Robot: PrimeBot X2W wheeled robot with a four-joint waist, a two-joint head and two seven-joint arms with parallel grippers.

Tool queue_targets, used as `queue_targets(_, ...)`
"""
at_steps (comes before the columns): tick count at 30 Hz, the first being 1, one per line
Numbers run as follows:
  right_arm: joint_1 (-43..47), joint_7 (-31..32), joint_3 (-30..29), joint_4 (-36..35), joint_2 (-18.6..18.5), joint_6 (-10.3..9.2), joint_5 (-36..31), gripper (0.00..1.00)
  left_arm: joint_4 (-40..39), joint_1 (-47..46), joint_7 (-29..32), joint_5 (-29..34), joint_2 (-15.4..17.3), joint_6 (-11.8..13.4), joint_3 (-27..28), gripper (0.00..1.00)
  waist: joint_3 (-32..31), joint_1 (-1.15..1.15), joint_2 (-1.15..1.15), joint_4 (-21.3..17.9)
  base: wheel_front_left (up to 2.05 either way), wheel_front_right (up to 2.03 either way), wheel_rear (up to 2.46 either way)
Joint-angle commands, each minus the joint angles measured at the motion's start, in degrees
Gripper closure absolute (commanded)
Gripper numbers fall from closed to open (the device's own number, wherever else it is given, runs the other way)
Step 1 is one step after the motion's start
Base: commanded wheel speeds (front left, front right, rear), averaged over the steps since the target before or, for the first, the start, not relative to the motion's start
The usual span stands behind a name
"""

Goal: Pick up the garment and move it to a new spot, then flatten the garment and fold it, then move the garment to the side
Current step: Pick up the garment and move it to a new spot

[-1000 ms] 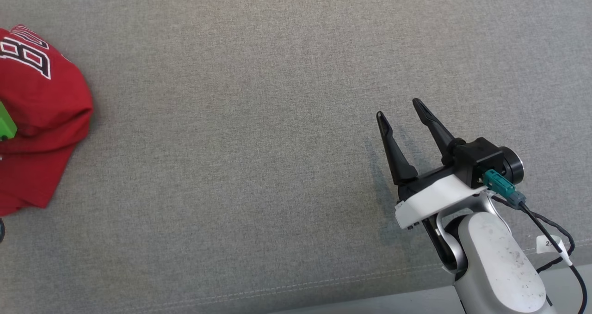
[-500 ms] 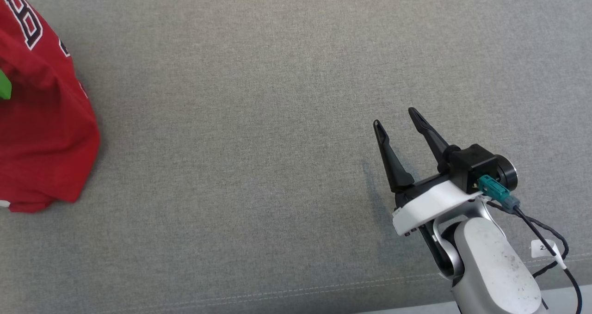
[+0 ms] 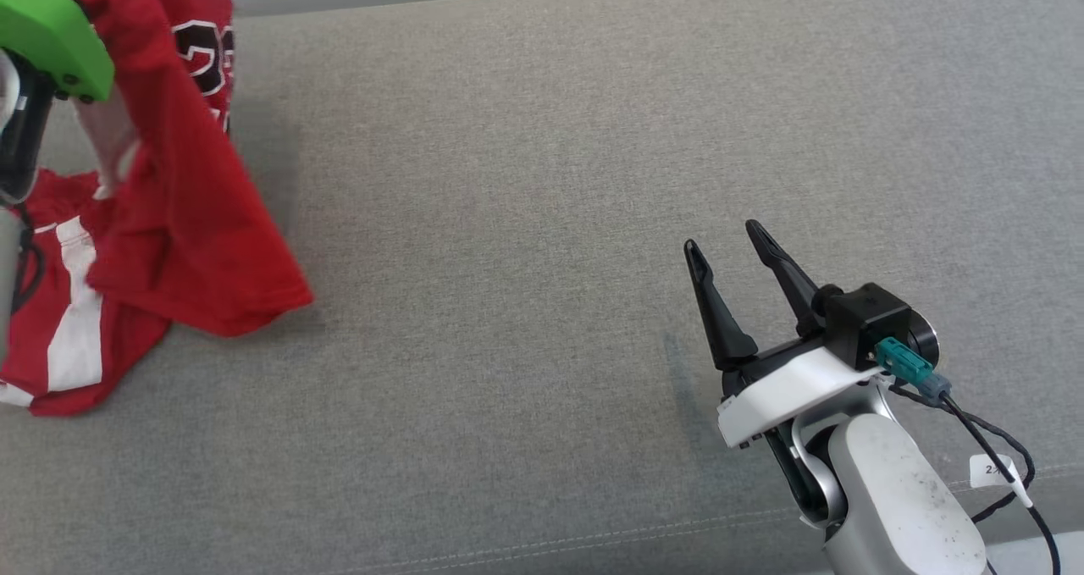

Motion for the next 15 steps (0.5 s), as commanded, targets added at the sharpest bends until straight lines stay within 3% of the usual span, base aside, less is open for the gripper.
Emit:
queue_targets(1,0.6,-0.6,0.1,0.4,-0.2,-0.02,0.5,0.0,-2.5,0.9,0.6,-0.3,0.0,-0.2,-1.0,1.0,-1.0,0.0,0.0,-1.3,0.0,0.0,0.0)
queue_targets(8,0.7,-1.7,0.6,1.8,-0.2,-0.02,2.0,0.0,-14.2,4.4,4.6,-0.4,-1.2,-0.1,-7.4,1.0,-2.8,0.0,0.0,-5.0,0.0,0.0,0.0)
queue_targets(15,0.9,-2.8,0.9,3.5,-0.2,-0.02,3.3,0.0,-21.8,6.7,8.0,-2.4,-5.6,-0.1,-12.3,1.0,-4.6,0.0,0.0,-9.0,0.0,0.0,0.0)
